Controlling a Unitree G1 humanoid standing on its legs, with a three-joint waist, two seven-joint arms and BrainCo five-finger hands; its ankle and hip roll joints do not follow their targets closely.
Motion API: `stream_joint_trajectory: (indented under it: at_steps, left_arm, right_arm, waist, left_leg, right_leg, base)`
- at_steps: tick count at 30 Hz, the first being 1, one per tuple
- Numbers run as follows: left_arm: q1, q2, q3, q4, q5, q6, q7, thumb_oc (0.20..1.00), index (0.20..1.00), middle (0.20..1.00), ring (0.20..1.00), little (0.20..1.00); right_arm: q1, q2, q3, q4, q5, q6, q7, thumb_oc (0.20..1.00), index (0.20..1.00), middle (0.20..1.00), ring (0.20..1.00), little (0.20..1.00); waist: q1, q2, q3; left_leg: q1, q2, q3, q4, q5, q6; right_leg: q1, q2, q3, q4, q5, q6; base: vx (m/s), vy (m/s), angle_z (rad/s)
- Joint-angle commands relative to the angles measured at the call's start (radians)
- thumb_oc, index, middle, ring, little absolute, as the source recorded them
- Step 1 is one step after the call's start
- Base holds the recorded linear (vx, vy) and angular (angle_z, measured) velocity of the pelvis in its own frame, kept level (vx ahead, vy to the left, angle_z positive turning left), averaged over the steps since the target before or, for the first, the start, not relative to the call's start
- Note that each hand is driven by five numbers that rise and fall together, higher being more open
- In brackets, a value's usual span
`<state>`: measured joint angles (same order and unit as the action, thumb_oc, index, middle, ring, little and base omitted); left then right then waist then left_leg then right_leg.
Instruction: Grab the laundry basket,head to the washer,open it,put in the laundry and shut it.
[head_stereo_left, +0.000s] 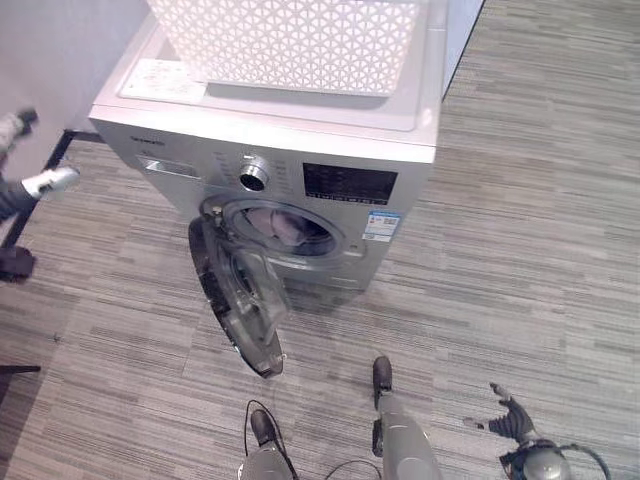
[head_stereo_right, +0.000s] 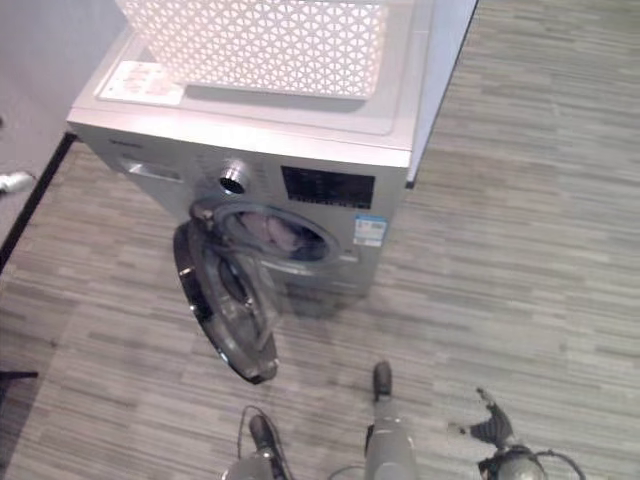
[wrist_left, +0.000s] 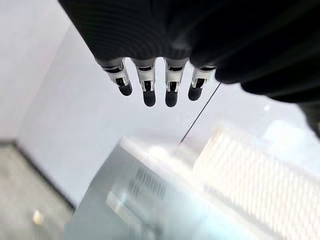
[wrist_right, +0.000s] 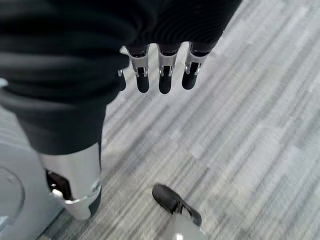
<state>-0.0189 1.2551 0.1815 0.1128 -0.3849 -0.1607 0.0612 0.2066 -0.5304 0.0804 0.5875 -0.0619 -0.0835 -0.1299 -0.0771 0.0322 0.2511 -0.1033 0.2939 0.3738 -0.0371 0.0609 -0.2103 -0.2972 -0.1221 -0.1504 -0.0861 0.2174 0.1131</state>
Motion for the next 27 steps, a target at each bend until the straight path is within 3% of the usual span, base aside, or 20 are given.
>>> stream_joint_trajectory:
  at_steps: [1, 3, 4, 6, 8, 10, 11, 13, 14, 15, 17, 18, 27]
  left_arm:
    - [-0.004, -0.002, 0.051, 0.057, 0.015, 0.047, -0.022, 1.000, 1.000, 1.000, 1.000, 1.000]
    - [0.033, -0.028, 0.066, 0.127, 0.122, 0.122, -0.034, 1.000, 1.000, 1.000, 1.000, 1.000]
    - [0.034, -0.029, 0.068, 0.127, 0.124, 0.123, -0.034, 1.000, 1.000, 1.000, 1.000, 1.000]
    - [0.063, -0.110, 0.097, 0.204, 0.226, 0.187, -0.049, 1.000, 1.000, 1.000, 1.000, 1.000]
    - [0.004, -0.227, 0.109, 0.391, 0.351, 0.260, 0.015, 1.000, 1.000, 1.000, 1.000, 1.000]
    - [-0.063, -0.276, 0.108, 0.520, 0.447, 0.306, 0.070, 1.000, 1.000, 1.000, 1.000, 1.000]
    - [-0.074, -0.277, 0.100, 0.528, 0.449, 0.303, 0.072, 1.000, 1.000, 1.000, 1.000, 1.000]
    - [-0.219, -0.334, 0.037, 0.801, 0.476, 0.304, 0.099, 1.000, 1.000, 1.000, 1.000, 1.000]
    - [-0.237, -0.332, 0.023, 0.817, 0.473, 0.297, 0.101, 1.000, 1.000, 1.000, 1.000, 1.000]
    - [-0.347, -0.340, -0.054, 0.952, 0.460, 0.281, 0.100, 1.000, 1.000, 1.000, 1.000, 1.000]
    - [-0.405, -0.355, -0.105, 1.011, 0.444, 0.272, 0.099, 1.000, 1.000, 1.000, 1.000, 1.000]
    - [-0.520, -0.374, -0.184, 1.104, 0.408, 0.252, 0.098, 1.000, 1.000, 1.000, 1.000, 1.000]
    - [-0.938, -0.489, -0.475, 1.242, 0.345, 0.220, 0.103, 1.000, 1.000, 1.000, 1.000, 1.000]
  right_arm:
    - [0.016, -0.049, -0.035, -0.061, 0.017, -0.001, -0.014, 1.000, 1.000, 1.000, 1.000, 1.000]
    - [0.010, -0.043, -0.043, -0.065, 0.020, 0.015, -0.006, 1.000, 1.000, 1.000, 1.000, 1.000]
    - [0.009, -0.044, -0.042, -0.065, 0.020, 0.016, -0.005, 1.000, 1.000, 1.000, 1.000, 1.000]
    - [0.008, -0.040, -0.049, -0.070, 0.012, 0.032, 0.008, 1.000, 1.000, 1.000, 1.000, 1.000]
    - [0.009, -0.048, -0.040, -0.081, -0.009, 0.055, 0.023, 1.000, 1.000, 1.000, 1.000, 1.000]
    - [0.013, -0.060, -0.035, -0.093, -0.025, 0.066, 0.030, 1.000, 1.000, 1.000, 1.000, 1.000]
    - [0.013, -0.061, -0.038, -0.093, -0.025, 0.067, 0.030, 1.000, 1.000, 1.000, 1.000, 1.000]
    - [0.001, -0.077, -0.009, -0.112, -0.026, 0.065, 0.029, 1.000, 1.000, 1.000, 1.000, 1.000]
    - [0.001, -0.076, -0.014, -0.110, -0.025, 0.065, 0.029, 1.000, 1.000, 1.000, 1.000, 1.000]
    - [-0.012, -0.090, 0.007, -0.120, -0.024, 0.059, 0.025, 1.000, 1.000, 1.000, 1.000, 1.000]
    - [-0.020, -0.095, 0.021, -0.126, -0.021, 0.053, 0.020, 1.000, 1.000, 1.000, 1.000, 1.000]
    - [-0.038, -0.105, 0.047, -0.130, -0.006, 0.040, 0.007, 1.000, 1.000, 1.000, 1.000, 1.000]
    - [-0.093, -0.125, 0.150, -0.162, 0.039, -0.009, -0.046, 1.000, 1.000, 1.000, 1.000, 1.000]
  waist:
    - [-0.030, -0.009, 0.000]
    - [-0.029, -0.016, 0.007]
    - [-0.030, -0.016, 0.007]
    - [-0.031, -0.026, 0.013]
    - [-0.043, -0.047, 0.024]
    - [-0.053, -0.061, 0.034]
    - [-0.051, -0.059, 0.035]
    - [-0.080, -0.086, 0.051]
    - [-0.076, -0.085, 0.053]
    - [-0.086, -0.098, 0.067]
    - [-0.094, -0.105, 0.072]
    - [-0.111, -0.120, 0.082]
    - [-0.174, -0.155, 0.114]
  left_leg:
    - [-0.120, 0.078, -0.101, 0.133, 0.007, -0.008]
    - [-0.122, 0.078, -0.100, 0.139, 0.002, -0.004]
    - [-0.122, 0.078, -0.100, 0.140, 0.001, -0.004]
    - [-0.125, 0.080, -0.097, 0.147, -0.005, -0.002]
    - [-0.135, 0.084, -0.095, 0.158, -0.013, -0.001]
    - [-0.145, 0.089, -0.094, 0.164, -0.016, -0.002]
    - [-0.147, 0.089, -0.094, 0.165, -0.016, -0.001]
    - [-0.167, 0.098, -0.090, 0.176, -0.018, -0.004]
    - [-0.169, 0.098, -0.091, 0.177, -0.018, -0.004]
    - [-0.182, 0.102, -0.092, 0.181, -0.018, -0.006]
    - [-0.190, 0.106, -0.092, 0.184, -0.015, -0.009]
    - [-0.205, 0.114, -0.095, 0.184, -0.008, -0.013]
    - [-0.253, 0.125, -0.095, 0.132, 0.050, -0.033]
  right_leg:
    - [0.017, -0.084, -0.035, 0.069, -0.093, 0.083]
    - [0.015, -0.083, -0.031, 0.069, -0.093, 0.083]
    - [0.015, -0.084, -0.031, 0.070, -0.093, 0.083]
    - [0.008, -0.083, -0.025, 0.071, -0.094, 0.081]
    - [-0.007, -0.079, -0.014, 0.075, -0.095, 0.077]
    - [-0.022, -0.076, -0.010, 0.079, -0.095, 0.075]
    - [-0.023, -0.076, -0.010, 0.080, -0.095, 0.075]
    - [-0.045, -0.069, -0.002, 0.085, -0.092, 0.071]
    - [-0.046, -0.070, -0.003, 0.085, -0.093, 0.071]
    - [-0.062, -0.064, 0.002, 0.089, -0.089, 0.072]
    - [-0.070, -0.062, 0.003, 0.091, -0.087, 0.071]
    - [-0.088, -0.054, 0.007, 0.093, -0.083, 0.072]
    - [-0.156, -0.036, 0.012, 0.090, -0.061, 0.080]
  base:
    - [0.00, 0.000, 0.00]
    - [0.01, -0.002, -0.02]
    - [0.01, -0.004, -0.06]
    - [0.01, 0.000, -0.11]
    - [-0.01, 0.006, -0.08]
    - [-0.02, -0.001, -0.04]
    - [-0.03, -0.007, -0.07]
    - [-0.04, -0.018, -0.06]
    - [-0.05, -0.020, -0.09]
    - [-0.05, -0.026, -0.10]
    - [-0.04, -0.033, -0.05]
    - [-0.03, -0.039, -0.03]
    - [-0.02, -0.036, -0.06]
